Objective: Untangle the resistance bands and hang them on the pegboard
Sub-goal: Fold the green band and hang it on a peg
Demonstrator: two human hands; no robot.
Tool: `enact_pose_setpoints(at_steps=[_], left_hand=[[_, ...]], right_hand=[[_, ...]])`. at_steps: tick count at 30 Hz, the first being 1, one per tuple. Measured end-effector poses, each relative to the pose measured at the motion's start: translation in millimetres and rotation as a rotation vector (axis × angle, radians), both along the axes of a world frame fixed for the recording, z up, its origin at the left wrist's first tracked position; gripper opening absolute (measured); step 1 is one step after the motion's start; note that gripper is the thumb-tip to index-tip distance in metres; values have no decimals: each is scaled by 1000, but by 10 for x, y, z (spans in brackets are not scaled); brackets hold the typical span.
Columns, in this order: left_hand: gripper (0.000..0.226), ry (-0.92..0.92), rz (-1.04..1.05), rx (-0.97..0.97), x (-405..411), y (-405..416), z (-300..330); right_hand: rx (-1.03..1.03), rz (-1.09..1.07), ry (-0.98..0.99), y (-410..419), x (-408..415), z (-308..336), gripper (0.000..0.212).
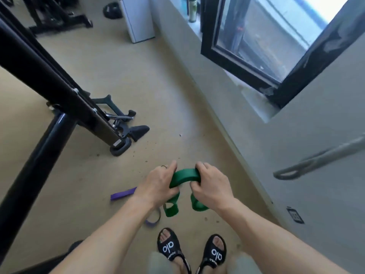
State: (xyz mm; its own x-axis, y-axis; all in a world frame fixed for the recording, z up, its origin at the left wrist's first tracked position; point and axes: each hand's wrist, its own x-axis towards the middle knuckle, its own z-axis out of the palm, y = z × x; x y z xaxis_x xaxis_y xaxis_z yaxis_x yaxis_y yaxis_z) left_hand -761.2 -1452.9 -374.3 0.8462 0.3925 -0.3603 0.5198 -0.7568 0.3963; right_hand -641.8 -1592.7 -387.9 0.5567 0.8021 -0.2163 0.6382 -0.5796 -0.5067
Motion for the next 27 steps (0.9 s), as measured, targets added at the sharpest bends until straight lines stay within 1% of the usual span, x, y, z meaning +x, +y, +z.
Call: enact_pose_setpoints(at_steps=[4,7,9,13,16,18,20,25,27], left_hand=[[38,-119,-71,-23,358,-294,862],[25,-194,-155,-21,597,-553,1338],[22,-226,-169,-54,741,-727,1591],[28,-235,-188,-151,927,-1039,1915],[29,-235,-272,-211,1060,-1348,2149],[28,-228,-300,-293,1147,-1533,2312],[32,-234,-350,-362,1233,-1686,2441],[26,-234,-517,-428,1450,-1982,2704],[23,-236,-589,-427,1546,-2117,2816]], right_hand=[[108,-227,-27,-442,182,858,14],[184,-372,-24,-771,296,1335,12],[228,-451,-29,-1002,358,1590,11],[285,-539,-26,-1387,390,1946,12],[341,-636,-10,-1715,383,2191,14],[371,-696,-11,-1918,374,2310,14],[403,-750,-21,-2115,362,2408,14],[430,-901,-71,-2590,328,2618,16],[432,-950,-88,-2763,292,2682,16]])
